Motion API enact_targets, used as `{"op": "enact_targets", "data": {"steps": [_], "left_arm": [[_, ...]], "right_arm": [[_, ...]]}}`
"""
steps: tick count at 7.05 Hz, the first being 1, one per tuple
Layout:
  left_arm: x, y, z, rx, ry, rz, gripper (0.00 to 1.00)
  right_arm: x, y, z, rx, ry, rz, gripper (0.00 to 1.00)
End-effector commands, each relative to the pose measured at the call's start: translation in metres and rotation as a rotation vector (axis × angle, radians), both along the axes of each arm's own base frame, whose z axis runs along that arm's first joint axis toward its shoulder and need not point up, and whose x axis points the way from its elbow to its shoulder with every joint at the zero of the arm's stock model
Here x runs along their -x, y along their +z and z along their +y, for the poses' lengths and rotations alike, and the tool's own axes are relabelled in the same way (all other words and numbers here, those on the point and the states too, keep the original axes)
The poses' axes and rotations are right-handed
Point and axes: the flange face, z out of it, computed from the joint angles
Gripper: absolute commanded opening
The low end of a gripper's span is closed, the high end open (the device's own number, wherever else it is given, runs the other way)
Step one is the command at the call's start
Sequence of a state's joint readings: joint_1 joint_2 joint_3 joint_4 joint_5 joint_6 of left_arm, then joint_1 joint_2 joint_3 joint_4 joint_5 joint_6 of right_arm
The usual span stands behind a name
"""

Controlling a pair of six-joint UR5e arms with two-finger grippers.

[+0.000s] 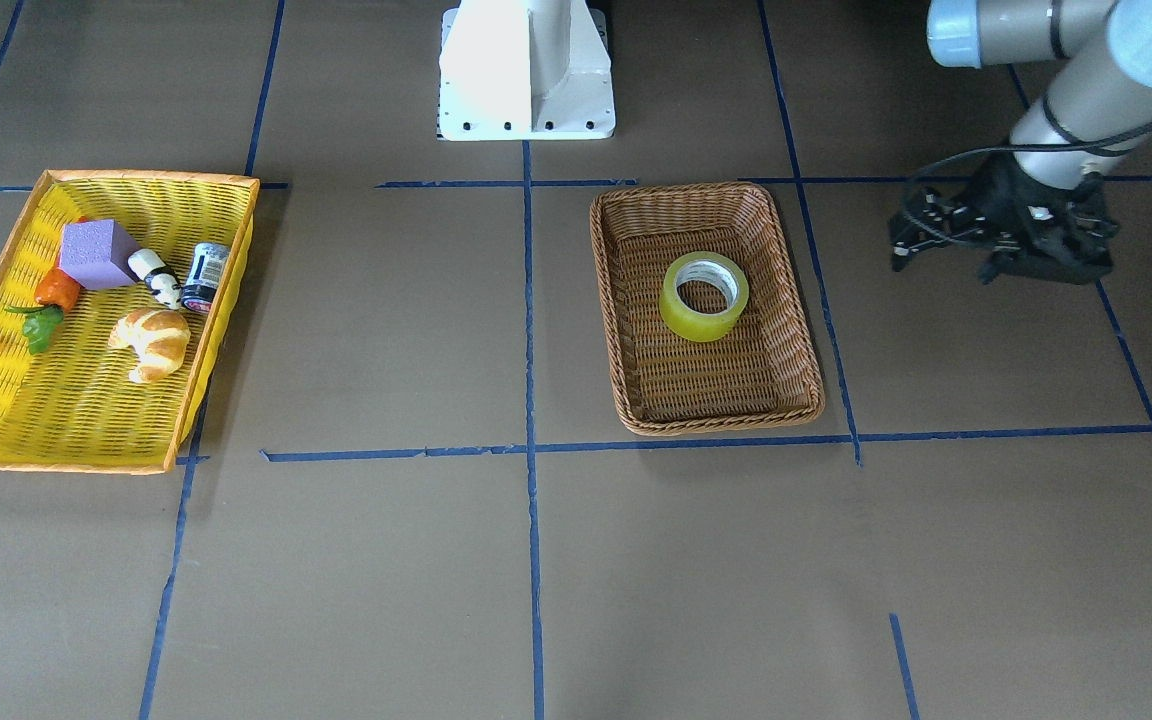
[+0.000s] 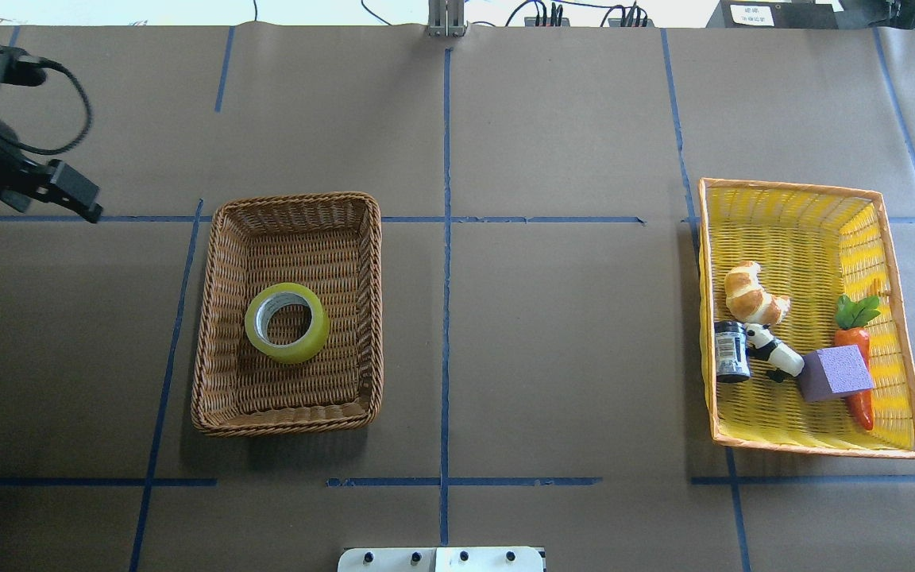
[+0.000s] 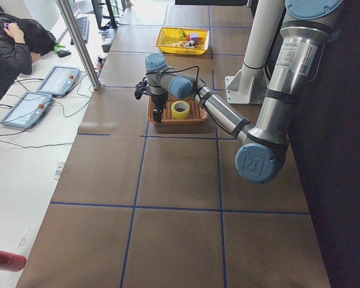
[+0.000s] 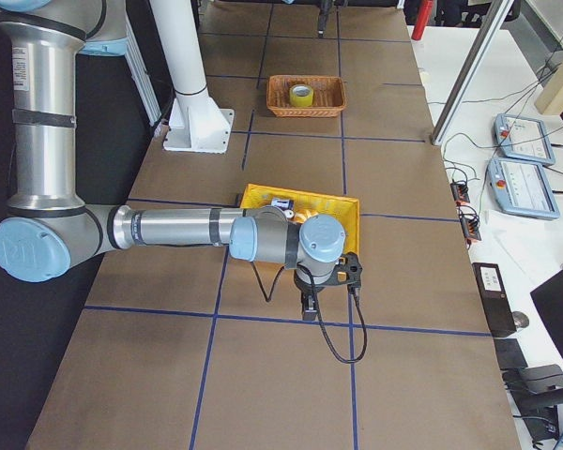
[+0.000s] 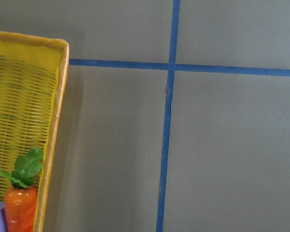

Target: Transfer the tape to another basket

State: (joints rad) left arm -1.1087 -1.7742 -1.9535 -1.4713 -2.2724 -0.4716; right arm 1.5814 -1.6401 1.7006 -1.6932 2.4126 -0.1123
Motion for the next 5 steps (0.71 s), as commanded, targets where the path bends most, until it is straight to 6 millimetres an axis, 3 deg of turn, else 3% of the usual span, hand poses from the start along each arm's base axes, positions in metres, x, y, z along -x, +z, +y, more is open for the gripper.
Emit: {"op": "enact_targets", "data": {"steps": [1, 3, 5], "left_arm": [[0.096, 0.084, -0.018, -0.052, 0.033, -0.058, 1.00], [0.154, 0.135, -0.023, -0.079, 0.060, -0.089, 1.00], [0.190, 0.176, -0.004, -0.075, 0.082, -0.098, 1.00]], "right_arm": [[-0.001, 0.005, 0.002, -0.002, 0.002, 0.003, 1.00], [-0.001, 0.020, 0.003, -0.031, 0.006, 0.002, 1.00], [-0.006, 0.024, 0.007, -0.018, 0.021, -0.001, 1.00]]}}
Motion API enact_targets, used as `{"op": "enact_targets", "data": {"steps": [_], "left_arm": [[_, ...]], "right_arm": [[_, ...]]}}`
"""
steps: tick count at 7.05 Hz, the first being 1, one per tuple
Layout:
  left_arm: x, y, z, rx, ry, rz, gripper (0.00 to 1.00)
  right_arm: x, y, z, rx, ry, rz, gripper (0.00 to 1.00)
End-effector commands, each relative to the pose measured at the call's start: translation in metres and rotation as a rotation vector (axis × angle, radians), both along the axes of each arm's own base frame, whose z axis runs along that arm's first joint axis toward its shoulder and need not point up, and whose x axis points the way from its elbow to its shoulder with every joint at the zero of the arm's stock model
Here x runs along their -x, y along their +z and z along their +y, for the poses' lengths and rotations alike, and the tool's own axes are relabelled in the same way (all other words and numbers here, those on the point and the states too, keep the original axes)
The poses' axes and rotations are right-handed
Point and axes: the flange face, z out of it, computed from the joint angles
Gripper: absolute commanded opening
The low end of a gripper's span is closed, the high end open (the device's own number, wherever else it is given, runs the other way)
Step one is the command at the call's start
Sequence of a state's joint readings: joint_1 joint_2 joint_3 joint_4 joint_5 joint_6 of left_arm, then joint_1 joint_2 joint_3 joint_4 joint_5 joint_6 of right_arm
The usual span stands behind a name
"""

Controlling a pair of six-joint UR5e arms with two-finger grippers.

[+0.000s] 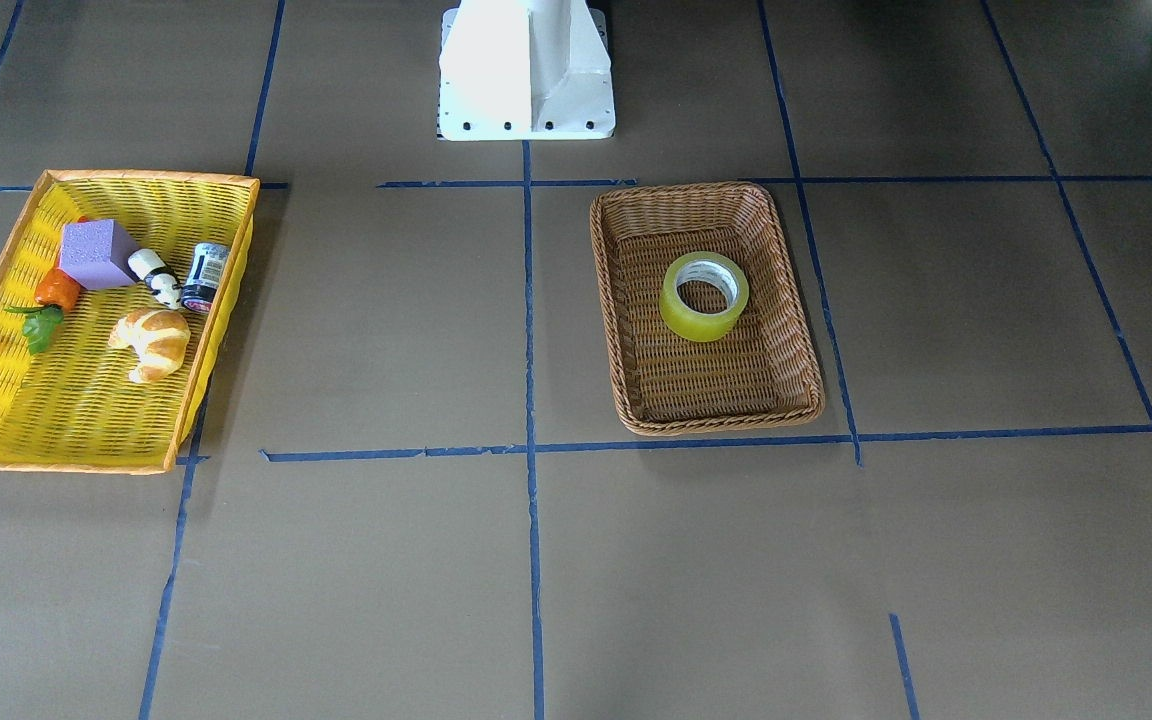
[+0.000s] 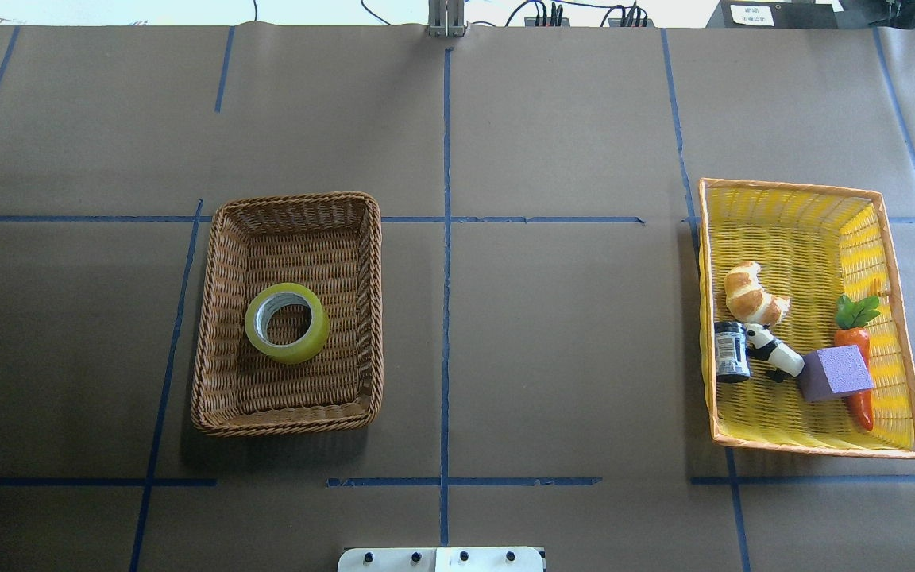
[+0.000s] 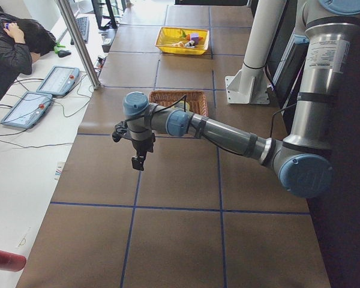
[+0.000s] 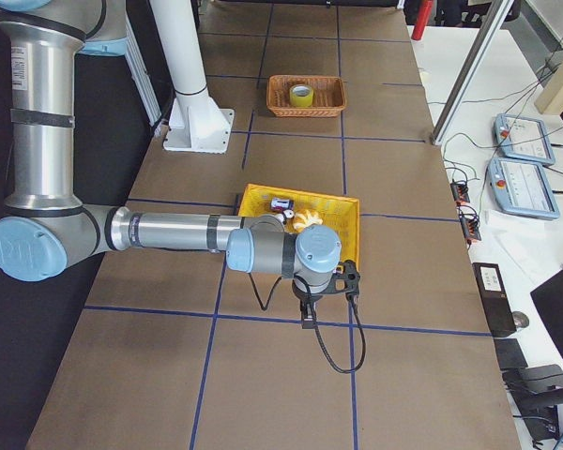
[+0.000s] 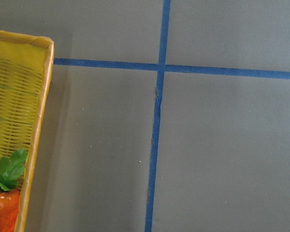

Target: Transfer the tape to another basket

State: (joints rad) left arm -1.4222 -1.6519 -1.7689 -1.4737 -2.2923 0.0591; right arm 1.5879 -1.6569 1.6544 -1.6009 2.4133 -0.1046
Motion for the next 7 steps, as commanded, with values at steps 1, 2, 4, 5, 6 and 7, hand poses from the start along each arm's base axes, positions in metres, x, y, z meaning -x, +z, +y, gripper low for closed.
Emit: {"op": "enact_targets", "data": {"steps": [1, 2, 4, 5, 6, 7], "left_arm": [[0.048, 0.056, 0.034, 0.046, -0.015, -0.001, 1.00], [0.070, 0.075, 0.041, 0.064, -0.029, 0.055, 1.00], [0.081, 0.135, 0.057, 0.141, -0.020, 0.074, 1.00], [0.081, 0.140, 0.063, 0.149, -0.020, 0.074, 1.00], [0.081, 0.141, 0.062, 0.142, -0.022, 0.074, 1.00], [0.081, 0.141, 0.062, 0.145, -0.025, 0.073, 1.00]], "right_arm": [[-0.004, 0.000, 0.002, 0.006, 0.018, -0.009, 1.00], [-0.004, -0.004, -0.003, -0.003, 0.018, -0.009, 1.00], [-0.009, -0.010, -0.005, -0.014, 0.030, -0.016, 1.00], [-0.010, -0.010, -0.005, -0.015, 0.033, -0.016, 1.00], [-0.011, -0.010, -0.005, -0.015, 0.034, -0.017, 1.00], [-0.011, -0.010, -0.005, -0.016, 0.034, -0.017, 1.00]]}}
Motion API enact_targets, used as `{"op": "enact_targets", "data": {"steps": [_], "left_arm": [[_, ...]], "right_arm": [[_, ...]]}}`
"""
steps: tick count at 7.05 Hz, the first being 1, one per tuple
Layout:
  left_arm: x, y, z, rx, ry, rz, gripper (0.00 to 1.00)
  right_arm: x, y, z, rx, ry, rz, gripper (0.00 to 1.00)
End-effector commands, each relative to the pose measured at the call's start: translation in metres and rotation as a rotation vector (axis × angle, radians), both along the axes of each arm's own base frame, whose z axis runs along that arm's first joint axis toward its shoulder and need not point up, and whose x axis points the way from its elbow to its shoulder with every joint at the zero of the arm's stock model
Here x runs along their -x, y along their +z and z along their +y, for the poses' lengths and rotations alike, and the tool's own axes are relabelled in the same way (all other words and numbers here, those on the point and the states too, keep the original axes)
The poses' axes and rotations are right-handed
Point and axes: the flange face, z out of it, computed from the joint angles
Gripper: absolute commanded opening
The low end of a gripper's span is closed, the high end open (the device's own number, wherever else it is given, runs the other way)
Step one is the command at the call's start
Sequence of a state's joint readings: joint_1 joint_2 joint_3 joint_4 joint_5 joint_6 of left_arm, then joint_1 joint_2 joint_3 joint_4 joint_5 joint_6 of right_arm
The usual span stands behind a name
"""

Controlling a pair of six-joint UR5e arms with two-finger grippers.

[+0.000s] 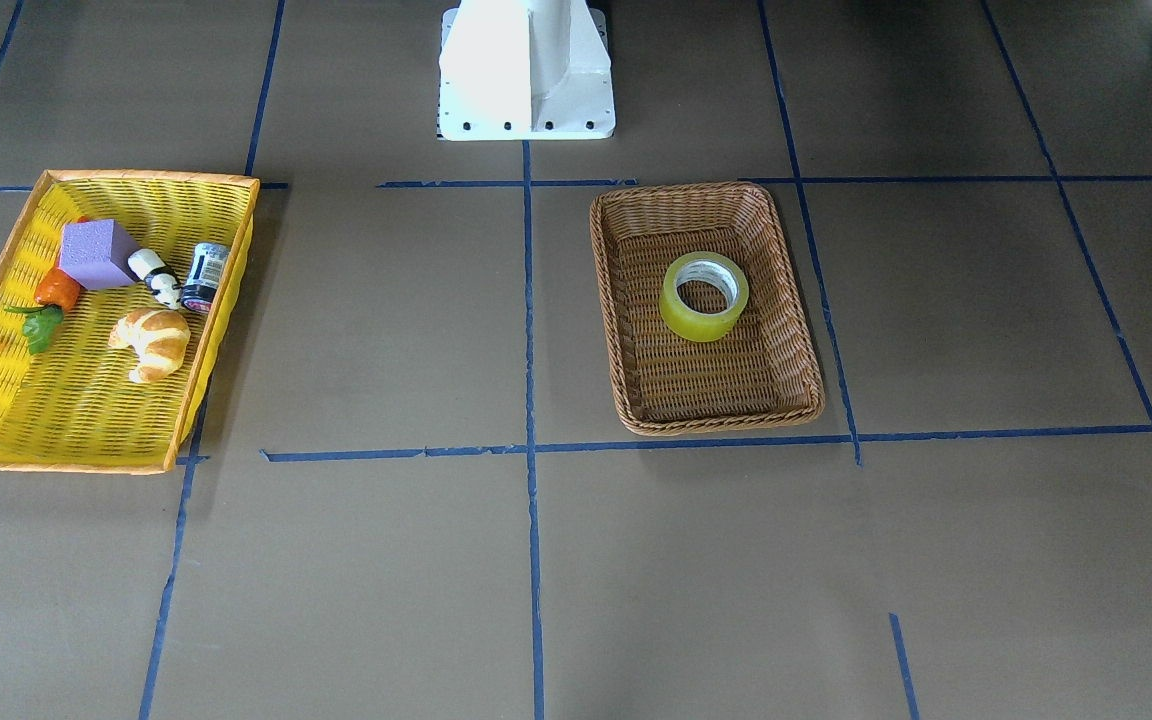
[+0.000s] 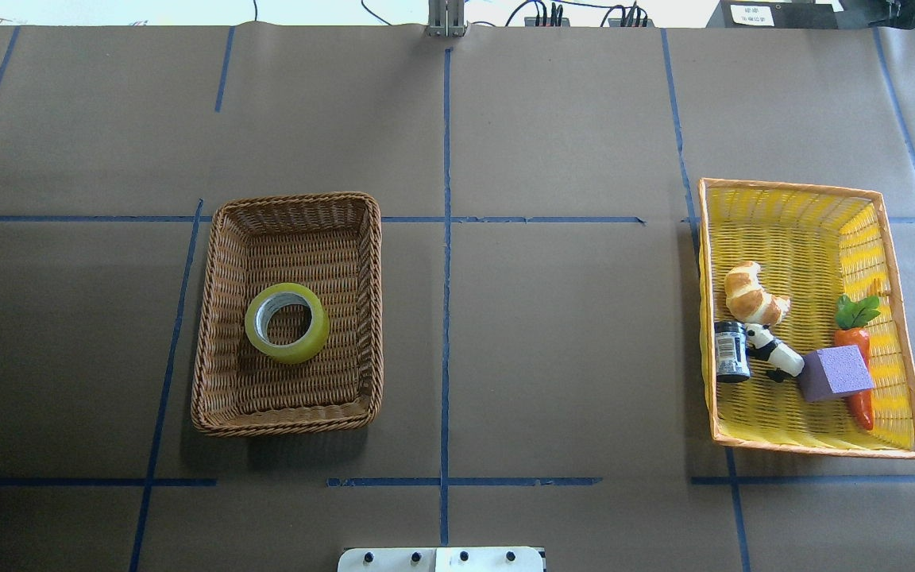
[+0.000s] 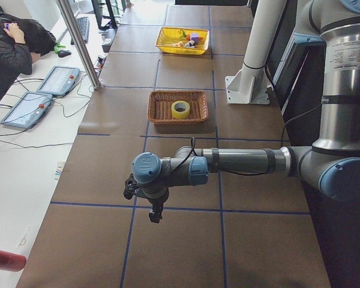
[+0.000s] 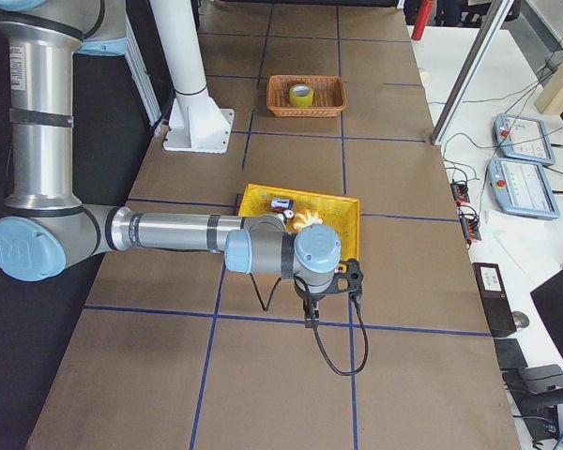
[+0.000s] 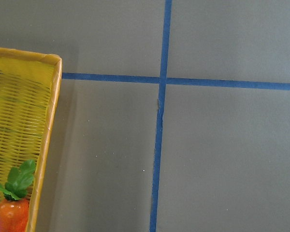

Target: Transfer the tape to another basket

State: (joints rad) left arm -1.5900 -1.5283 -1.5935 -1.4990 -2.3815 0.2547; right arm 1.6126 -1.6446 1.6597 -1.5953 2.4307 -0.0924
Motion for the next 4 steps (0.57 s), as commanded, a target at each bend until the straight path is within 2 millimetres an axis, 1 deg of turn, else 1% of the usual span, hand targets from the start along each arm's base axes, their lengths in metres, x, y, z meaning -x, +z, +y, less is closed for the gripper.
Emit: {"op": "enact_targets", "data": {"steps": [1, 4], "left_arm": [[0.0004, 0.0019, 0.0010, 0.004, -0.004, -0.001, 1.00], [0.0005, -0.0002, 0.0006, 0.000, -0.005, -0.003, 1.00]], "right_arm": [[-0.0005, -0.0002, 0.0000, -0.001, 0.000, -0.001, 1.00], [-0.0012, 0.0021, 0.0004, 0.003, 0.002, -0.001, 1.00]]}}
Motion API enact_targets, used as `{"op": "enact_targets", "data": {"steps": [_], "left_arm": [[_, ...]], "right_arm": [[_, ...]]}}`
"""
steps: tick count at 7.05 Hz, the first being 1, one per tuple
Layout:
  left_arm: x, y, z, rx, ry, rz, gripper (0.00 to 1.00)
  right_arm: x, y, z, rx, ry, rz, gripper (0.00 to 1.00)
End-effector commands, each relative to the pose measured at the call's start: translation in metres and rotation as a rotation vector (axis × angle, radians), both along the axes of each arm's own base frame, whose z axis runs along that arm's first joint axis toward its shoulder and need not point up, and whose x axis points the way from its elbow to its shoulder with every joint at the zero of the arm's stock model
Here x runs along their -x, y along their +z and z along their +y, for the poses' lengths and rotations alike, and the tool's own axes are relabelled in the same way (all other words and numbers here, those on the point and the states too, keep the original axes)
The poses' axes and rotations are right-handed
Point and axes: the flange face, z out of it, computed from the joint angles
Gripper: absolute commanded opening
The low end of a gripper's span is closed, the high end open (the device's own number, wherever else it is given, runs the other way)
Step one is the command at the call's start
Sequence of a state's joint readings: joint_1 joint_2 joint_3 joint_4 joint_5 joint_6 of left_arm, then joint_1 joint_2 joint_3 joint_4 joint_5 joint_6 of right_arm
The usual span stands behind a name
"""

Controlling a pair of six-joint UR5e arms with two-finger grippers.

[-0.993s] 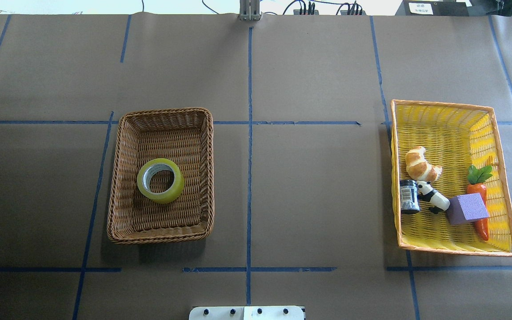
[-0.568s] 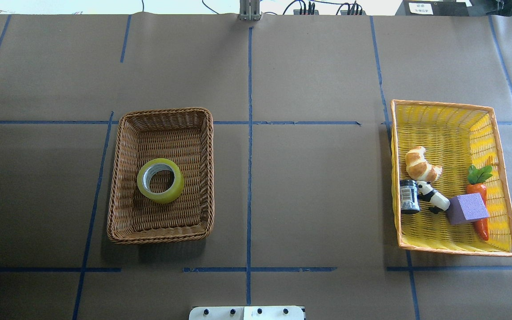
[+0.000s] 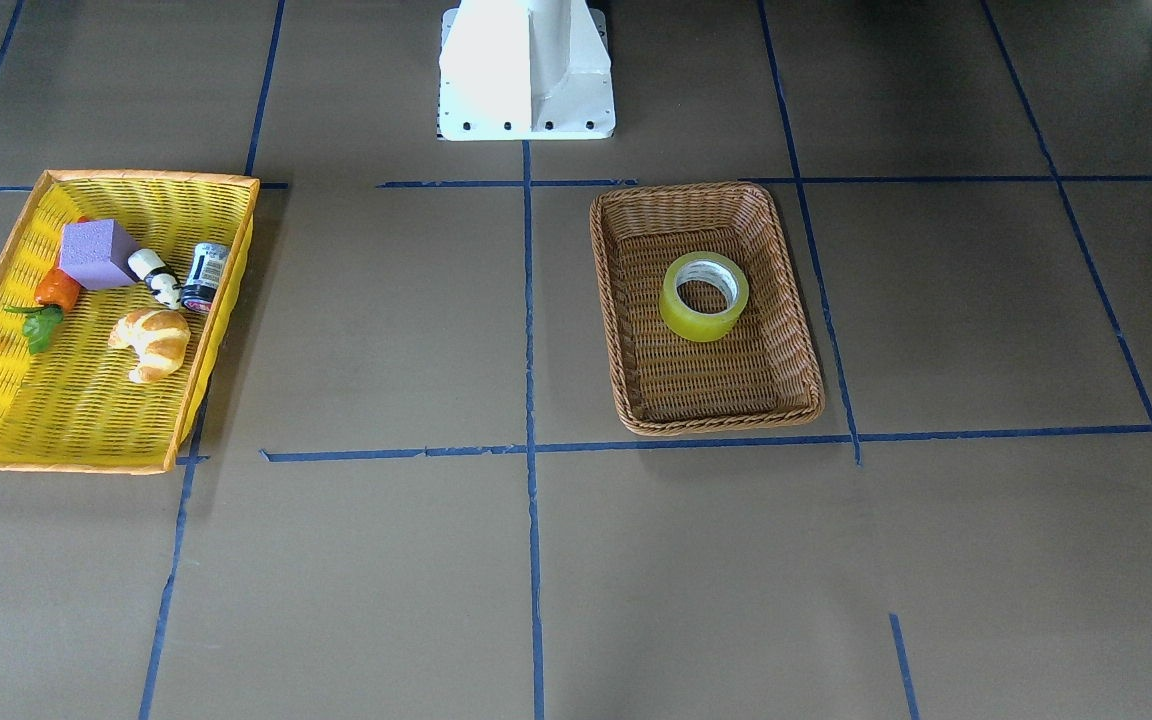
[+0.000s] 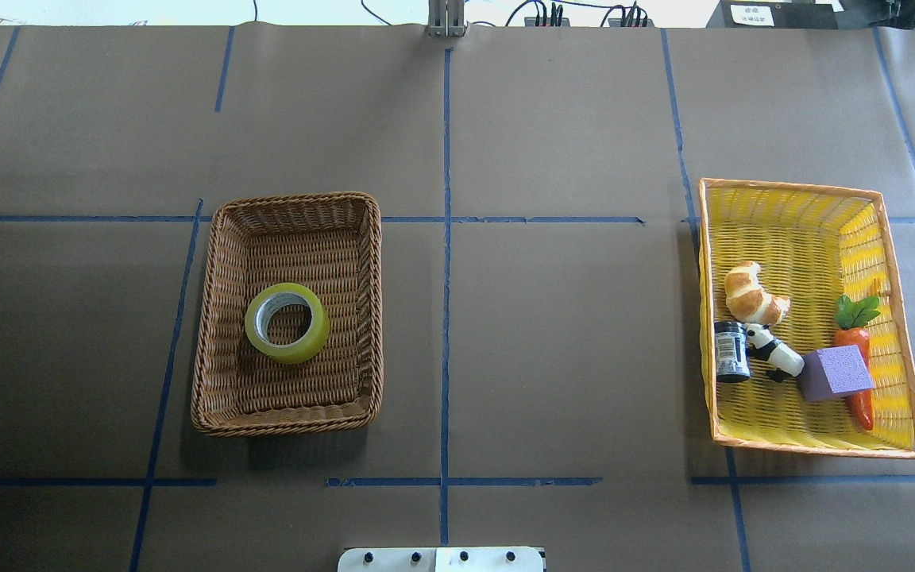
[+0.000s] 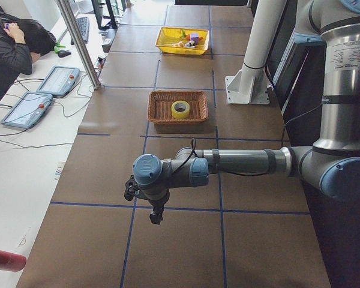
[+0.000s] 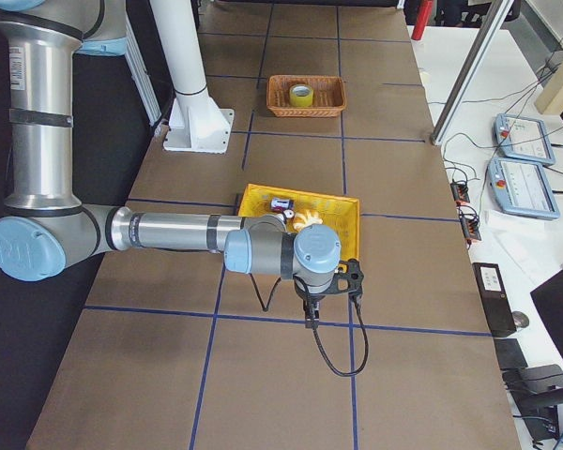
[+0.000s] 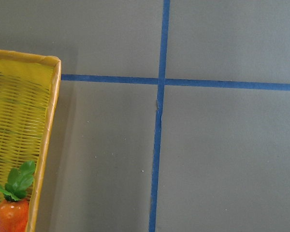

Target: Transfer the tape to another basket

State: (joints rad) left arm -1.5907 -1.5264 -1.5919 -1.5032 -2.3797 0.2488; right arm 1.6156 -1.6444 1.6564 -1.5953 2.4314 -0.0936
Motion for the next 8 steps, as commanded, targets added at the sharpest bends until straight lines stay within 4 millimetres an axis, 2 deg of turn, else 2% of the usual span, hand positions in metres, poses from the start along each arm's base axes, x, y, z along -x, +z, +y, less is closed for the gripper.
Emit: {"op": "enact_targets", "data": {"steps": [1, 8], "left_arm": [[0.0002, -0.0031, -0.0006, -0.008, 0.000, -0.002, 1.00], [0.0008, -0.0018, 0.0023, -0.008, 0.002, -0.002, 1.00]], "right_arm": [[-0.0006, 0.0022, 0.0010, 0.004, 0.001, 0.001, 1.00], [-0.0007, 0.0089, 0.0065, 0.017, 0.000, 0.005, 1.00]]}}
